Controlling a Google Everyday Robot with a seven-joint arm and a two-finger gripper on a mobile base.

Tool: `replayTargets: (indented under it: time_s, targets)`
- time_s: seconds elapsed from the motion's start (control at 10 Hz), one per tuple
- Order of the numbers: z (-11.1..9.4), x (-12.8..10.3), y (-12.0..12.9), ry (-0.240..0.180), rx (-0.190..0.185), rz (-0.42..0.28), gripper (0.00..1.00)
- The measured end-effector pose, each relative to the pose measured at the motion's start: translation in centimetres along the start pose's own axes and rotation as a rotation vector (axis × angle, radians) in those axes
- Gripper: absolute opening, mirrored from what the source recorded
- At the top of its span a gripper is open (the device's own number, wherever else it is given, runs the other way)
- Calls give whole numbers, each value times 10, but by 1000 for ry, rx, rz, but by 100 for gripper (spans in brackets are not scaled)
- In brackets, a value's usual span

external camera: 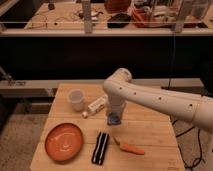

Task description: Place the white sponge in the ceramic bowl

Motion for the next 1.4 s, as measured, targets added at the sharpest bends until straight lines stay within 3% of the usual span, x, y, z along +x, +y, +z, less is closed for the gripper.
replayTargets:
  time_s: [1.0, 1.4]
  targets:
    - [5, -53, -93, 33, -41, -182, 0]
    - [16, -71, -129, 52, -51, -248, 0]
